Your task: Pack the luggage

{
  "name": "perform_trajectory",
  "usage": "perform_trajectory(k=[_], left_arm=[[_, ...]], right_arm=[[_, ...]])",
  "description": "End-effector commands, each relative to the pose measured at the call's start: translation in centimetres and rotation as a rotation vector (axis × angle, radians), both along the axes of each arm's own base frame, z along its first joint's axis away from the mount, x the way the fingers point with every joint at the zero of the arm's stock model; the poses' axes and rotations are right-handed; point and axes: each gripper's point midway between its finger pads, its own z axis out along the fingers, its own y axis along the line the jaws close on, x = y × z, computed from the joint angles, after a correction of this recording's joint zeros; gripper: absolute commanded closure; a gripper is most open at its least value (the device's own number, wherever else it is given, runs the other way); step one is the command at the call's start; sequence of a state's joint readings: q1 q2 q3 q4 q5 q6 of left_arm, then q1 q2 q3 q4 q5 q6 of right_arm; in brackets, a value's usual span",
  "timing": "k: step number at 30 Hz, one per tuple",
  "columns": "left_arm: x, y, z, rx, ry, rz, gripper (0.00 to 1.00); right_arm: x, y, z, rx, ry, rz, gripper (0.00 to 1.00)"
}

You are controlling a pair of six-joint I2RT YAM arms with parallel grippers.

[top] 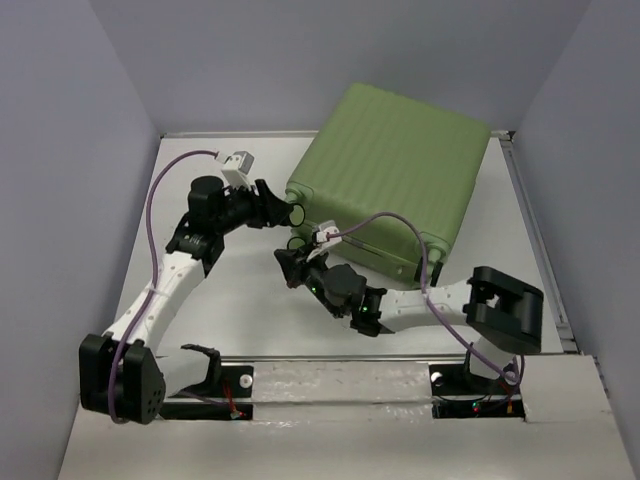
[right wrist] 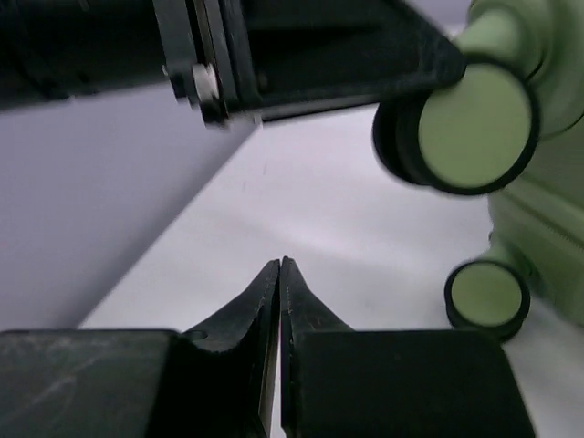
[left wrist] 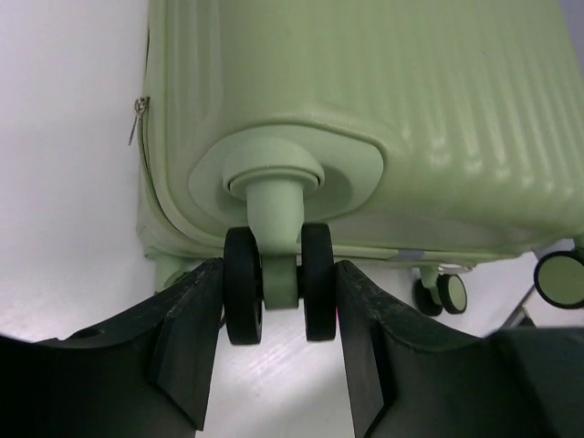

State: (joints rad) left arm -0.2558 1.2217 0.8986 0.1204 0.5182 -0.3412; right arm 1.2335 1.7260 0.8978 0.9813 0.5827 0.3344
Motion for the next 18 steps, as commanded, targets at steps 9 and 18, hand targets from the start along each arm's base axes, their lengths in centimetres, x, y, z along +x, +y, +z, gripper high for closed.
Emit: perform_trajectory(k=[9, 18], left_arm=[[-7.0, -2.1, -0.4, -0.098, 0.084, -0.091, 0.94], [-7.8, -4.3, 0.0, -0.090, 0.075, -0.147, 0.94]], right_arm=[[0.9, -24.0, 4.9, -0.170, 0.345, -0.458, 0.05], [6.3, -40.8, 5.9, -0.201, 0.411, -0.820, 0.00]])
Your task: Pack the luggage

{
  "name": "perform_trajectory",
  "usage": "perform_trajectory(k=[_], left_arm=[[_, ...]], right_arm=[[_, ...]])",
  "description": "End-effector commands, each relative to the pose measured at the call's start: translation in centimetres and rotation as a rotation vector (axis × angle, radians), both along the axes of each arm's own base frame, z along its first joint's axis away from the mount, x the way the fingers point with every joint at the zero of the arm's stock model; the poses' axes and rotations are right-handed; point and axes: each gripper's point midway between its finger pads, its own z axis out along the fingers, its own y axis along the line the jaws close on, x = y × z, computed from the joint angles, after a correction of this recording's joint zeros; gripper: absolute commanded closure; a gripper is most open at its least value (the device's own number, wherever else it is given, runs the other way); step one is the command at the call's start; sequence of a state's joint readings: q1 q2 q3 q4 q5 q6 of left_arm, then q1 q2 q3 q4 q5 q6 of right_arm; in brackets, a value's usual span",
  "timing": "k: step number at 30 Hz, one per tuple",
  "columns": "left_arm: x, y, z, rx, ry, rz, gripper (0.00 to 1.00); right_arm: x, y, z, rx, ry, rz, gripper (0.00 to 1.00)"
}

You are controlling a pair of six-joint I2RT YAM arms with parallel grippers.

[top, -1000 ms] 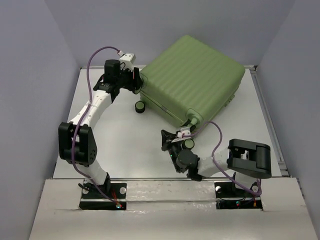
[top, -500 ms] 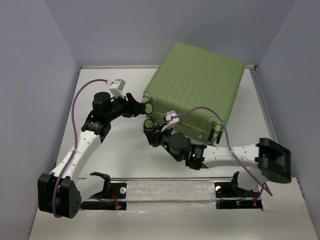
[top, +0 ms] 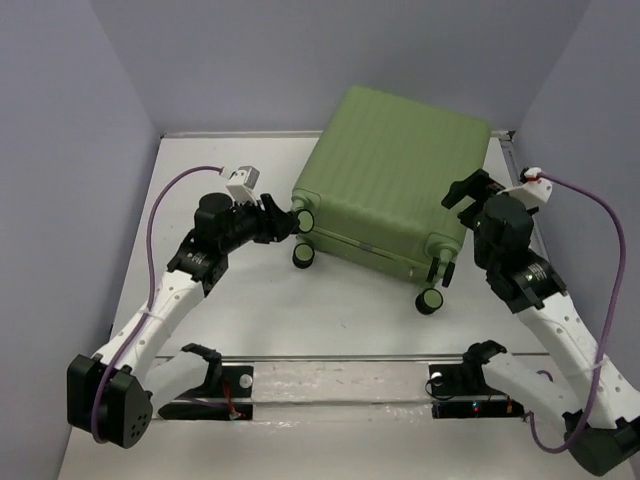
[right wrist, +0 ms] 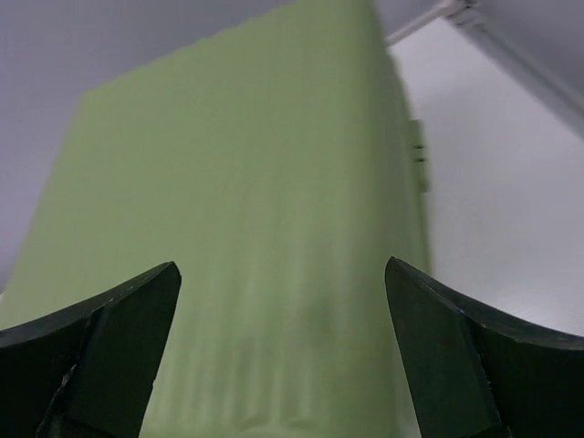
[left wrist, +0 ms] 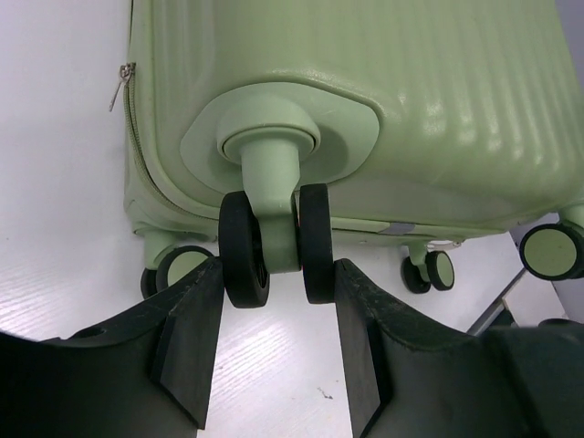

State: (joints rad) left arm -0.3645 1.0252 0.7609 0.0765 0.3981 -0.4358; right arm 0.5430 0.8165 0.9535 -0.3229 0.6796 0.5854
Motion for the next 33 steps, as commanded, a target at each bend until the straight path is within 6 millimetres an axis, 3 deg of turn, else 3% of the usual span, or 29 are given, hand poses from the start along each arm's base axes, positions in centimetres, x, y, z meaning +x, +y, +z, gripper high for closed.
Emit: perform_trajectory(k=[1, 4, 5, 8, 11, 12, 14, 15, 19, 24, 30, 31, 33], left_arm=[[-2.7, -3.5, 1.0, -0.064, 0.030, -0.183, 0.94], [-2.3, -3.9, 1.8, -0.071, 0.017, -0.186, 0.94], [-2.3, -4.0, 1.9, -0.073, 0.015, -0.192, 0.94], [-2.6, -4.9, 2.1, -0.079, 0.021, -0.221, 0.94], [-3.3, -6.0, 1.9, -0.085, 0.028, -0.257, 0.94], [-3.5, -6.4, 2.0, -0.096, 0.018, -0.268, 0.94], [-4.2, -7.0, 1.7, -0.117, 0.041, -0.291, 0.94], [-4.8, -7.7, 1.9, -0.130, 0.038, -0.314, 0.94], [-6.7, -8.7, 1.5, -0.152, 0.049, -0.354, 0.94], [-8.6, -8.9, 0.6, -0.178, 0.075, -0.356, 0.94], [-8.7, -8.0, 1.3, -0.212, 0.066, -0.297, 0.94], [-8.6, -8.0, 1.3, -0.211, 0.072, -0.293, 0.91], [-8.4, -8.1, 1.3, -0.209, 0.078, -0.282, 0.72]], right_arm=[[1.9, -3.6, -3.6, -0.120, 0.198, -0.020, 0.00], [4.2, -5.3, -3.9, -0.118, 0.221, -0.039, 0.00], [4.9, -4.6, -4.2, -0.101, 0.235, 0.034, 0.00], [7.8, -5.3, -5.7, -0.068, 0.295, 0.066, 0.00], [10.3, -1.4, -8.0, -0.049, 0.362, 0.298, 0.00], [10.2, 1.8, -8.3, 0.001, 0.360, 0.484, 0.00], [10.6, 4.5, -10.2, 0.038, 0.403, 0.614, 0.04], [9.8, 7.3, -10.7, 0.003, 0.406, 0.709, 0.06], [7.8, 12.1, -11.2, 0.001, 0.384, 0.913, 0.09], [7.9, 13.4, -10.9, 0.014, 0.371, 0.976, 0.10], [9.5, 14.9, -11.0, 0.035, 0.408, 1.031, 0.05], [9.7, 14.9, -10.6, 0.029, 0.399, 1.028, 0.04], [9.5, 15.1, -8.6, 0.010, 0.360, 1.024, 0.01]])
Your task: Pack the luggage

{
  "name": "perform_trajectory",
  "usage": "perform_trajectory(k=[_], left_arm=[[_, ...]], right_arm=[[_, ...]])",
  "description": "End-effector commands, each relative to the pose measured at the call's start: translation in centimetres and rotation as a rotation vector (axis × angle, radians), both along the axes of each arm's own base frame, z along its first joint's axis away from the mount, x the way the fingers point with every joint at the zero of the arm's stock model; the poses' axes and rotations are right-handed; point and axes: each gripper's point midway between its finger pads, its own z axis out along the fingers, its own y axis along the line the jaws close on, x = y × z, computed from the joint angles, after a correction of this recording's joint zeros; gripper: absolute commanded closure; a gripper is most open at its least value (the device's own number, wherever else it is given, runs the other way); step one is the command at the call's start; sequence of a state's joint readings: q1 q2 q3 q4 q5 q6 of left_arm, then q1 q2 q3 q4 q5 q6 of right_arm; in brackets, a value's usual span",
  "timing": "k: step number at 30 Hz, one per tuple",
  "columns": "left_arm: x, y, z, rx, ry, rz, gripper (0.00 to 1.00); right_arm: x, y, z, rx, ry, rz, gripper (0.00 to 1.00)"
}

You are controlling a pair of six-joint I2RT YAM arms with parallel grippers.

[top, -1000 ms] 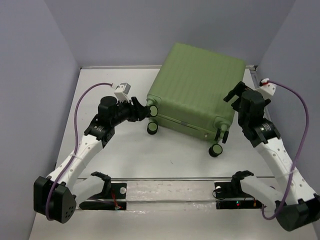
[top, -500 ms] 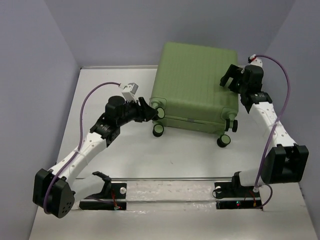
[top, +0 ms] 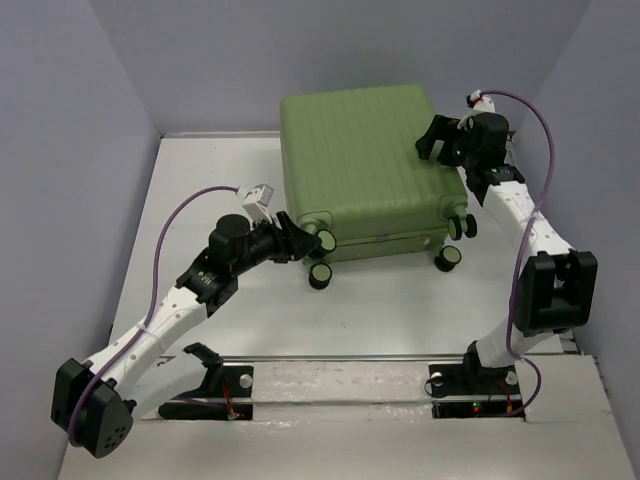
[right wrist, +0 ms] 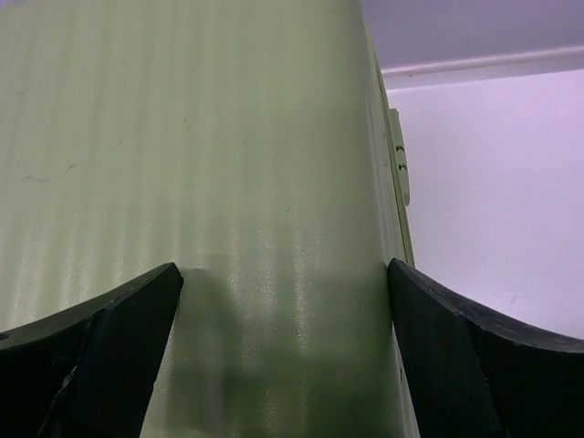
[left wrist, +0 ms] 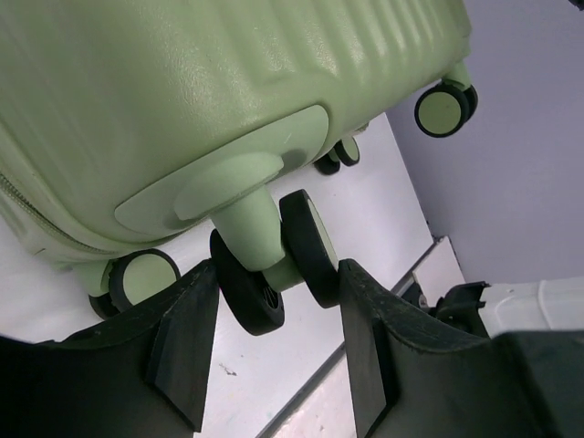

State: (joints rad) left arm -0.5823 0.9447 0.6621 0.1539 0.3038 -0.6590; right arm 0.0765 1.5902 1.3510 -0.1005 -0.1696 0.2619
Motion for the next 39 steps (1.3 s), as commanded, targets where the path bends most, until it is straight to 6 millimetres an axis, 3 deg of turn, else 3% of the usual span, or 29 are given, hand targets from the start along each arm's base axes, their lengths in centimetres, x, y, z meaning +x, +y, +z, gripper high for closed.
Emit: perform_trajectory(k=[1, 4, 11, 15, 21, 26, 29, 30, 34, 35, 36, 37, 39], left_arm=[[-3.1, -3.3, 1.4, -0.067, -0.019, -0.206, 0.56], [-2.9, -3.5, 1.5, -0.073, -0.011, -0.201, 0.39], [-2.6, -3.8, 0.9, -0.093, 0.020, -0.193, 0.36], [-2.6, -3.9, 0.4, -0.097, 0.035, -0.194, 0.27], [-2.8, -4.0, -0.2, -0.096, 0.072, -0.196, 0.18], [-2.7, -4.1, -0.4, -0.104, 0.094, -0.190, 0.18], [-2.6, -4.2, -0.1, -0.123, 0.104, -0.187, 0.19], [-2.6, -4.3, -0.1, -0.133, 0.107, -0.183, 0.21], [-2.6, -4.4, 0.2, -0.173, 0.115, -0.175, 0.36], [-2.6, -4.4, 0.4, -0.180, 0.113, -0.175, 0.48], [-2.7, -4.4, 0.1, -0.184, 0.121, -0.171, 0.54], [-2.7, -4.3, 0.0, -0.200, 0.121, -0.162, 0.66], [-2.7, -4.2, 0.3, -0.220, 0.116, -0.152, 0.81]], right_arm=[[-9.9, 13.9, -1.3, 0.144, 0.239, 0.536, 0.00], [-10.3, 12.8, 1.3, 0.112, 0.182, 0.490, 0.00], [-12.8, 10.1, 7.3, 0.073, 0.023, 0.380, 0.00], [-16.5, 10.7, 8.3, 0.065, -0.031, 0.401, 0.00], [-21.2, 12.6, 4.8, 0.033, -0.001, 0.421, 0.00], [-23.4, 11.9, 1.7, 0.042, 0.030, 0.368, 0.02], [-24.4, 11.3, -1.2, 0.044, 0.080, 0.331, 0.08], [-24.9, 11.4, -3.1, 0.043, 0.120, 0.326, 0.13], [-24.2, 9.7, -6.0, 0.039, 0.134, 0.205, 0.26], [-24.4, 9.2, -7.6, 0.029, 0.152, 0.180, 0.30], [-23.9, 9.0, -7.5, 0.056, 0.124, 0.145, 0.37], [-23.4, 8.0, -8.3, 0.061, 0.096, 0.083, 0.47], [-23.0, 7.3, -8.4, 0.091, 0.067, 0.021, 0.55]])
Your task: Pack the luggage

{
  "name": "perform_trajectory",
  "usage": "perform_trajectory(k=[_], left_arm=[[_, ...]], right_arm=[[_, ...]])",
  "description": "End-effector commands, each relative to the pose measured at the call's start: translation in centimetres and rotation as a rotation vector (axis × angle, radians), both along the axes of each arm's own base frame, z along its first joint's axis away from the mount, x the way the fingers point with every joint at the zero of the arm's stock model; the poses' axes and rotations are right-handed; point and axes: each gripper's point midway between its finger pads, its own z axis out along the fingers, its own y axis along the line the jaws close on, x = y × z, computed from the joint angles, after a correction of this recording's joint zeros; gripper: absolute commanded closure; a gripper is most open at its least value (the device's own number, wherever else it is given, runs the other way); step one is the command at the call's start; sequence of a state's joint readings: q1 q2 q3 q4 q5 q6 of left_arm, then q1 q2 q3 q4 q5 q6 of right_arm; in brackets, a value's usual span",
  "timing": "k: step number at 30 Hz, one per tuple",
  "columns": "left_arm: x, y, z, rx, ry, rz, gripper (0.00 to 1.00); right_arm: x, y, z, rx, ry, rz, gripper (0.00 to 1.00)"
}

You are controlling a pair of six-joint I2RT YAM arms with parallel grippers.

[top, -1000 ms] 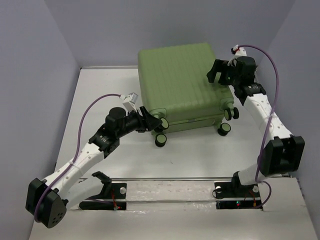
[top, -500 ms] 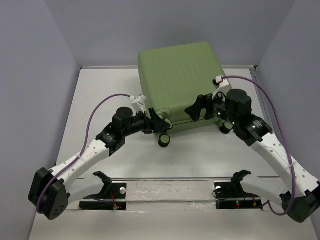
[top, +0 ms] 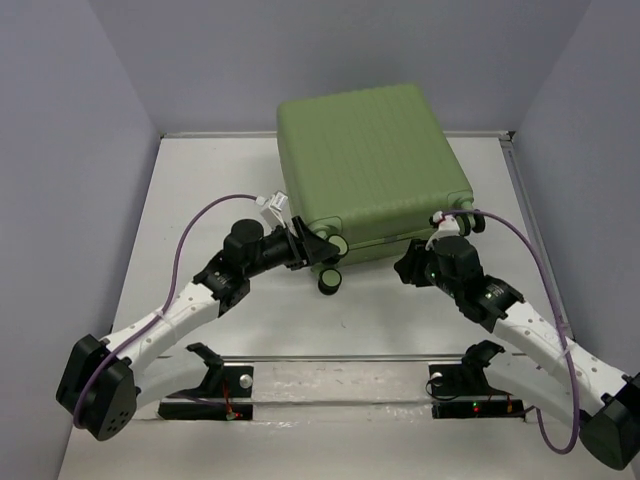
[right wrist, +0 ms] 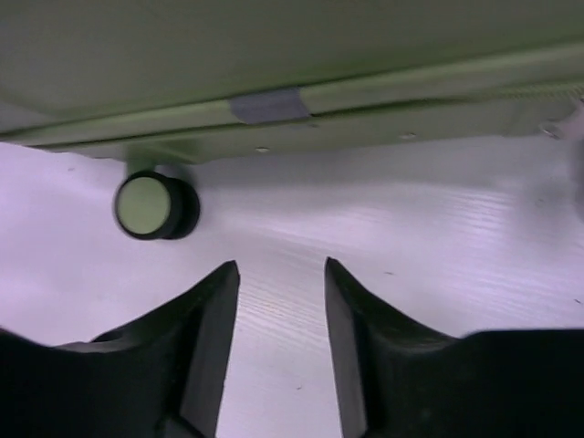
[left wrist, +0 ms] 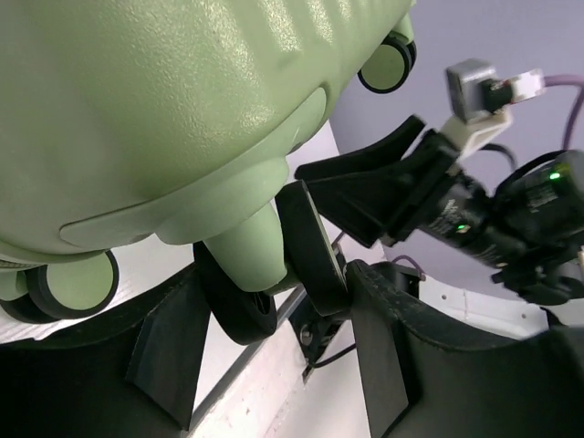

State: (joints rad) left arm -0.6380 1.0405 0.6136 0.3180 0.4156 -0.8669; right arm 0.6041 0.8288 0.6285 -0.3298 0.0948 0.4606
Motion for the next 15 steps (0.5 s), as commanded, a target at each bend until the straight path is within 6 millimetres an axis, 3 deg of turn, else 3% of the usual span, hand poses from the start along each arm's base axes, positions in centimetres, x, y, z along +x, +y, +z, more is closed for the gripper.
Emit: perform_trajectory(k=[1, 2, 5, 11, 15], left_arm=[[-0.6, -0.3, 1.7, -0.090, -0.055, -0.010, 0.87], [-0.6, -0.1, 1.5, -0.092, -0.054, -0.001, 0.94], [-0.6, 0.4, 2.6, -0.127, -0.075, 0.034, 0.94], [-1.1, 1.9, 4.0, -0.176, -0.119, 0.090, 0.94], [-1.7, 2.3, 4.3, -0.194, -0.124, 0.088, 0.94]], right_arm=[[2.7, -2.3, 1.6, 0.085, -0.159, -0.235, 0.58], [2.9, -2.7, 1.7, 0.106, -0.194, -0.262, 0.59], [3.8, -4.9, 1.8, 0.107, -0.258, -0.393, 0.55], [4.3, -7.1, 1.5, 0.156, -0.360, -0.512, 0.33], [4.7, -8.5, 0.9, 0.136, -0.384, -0.545, 0.32]])
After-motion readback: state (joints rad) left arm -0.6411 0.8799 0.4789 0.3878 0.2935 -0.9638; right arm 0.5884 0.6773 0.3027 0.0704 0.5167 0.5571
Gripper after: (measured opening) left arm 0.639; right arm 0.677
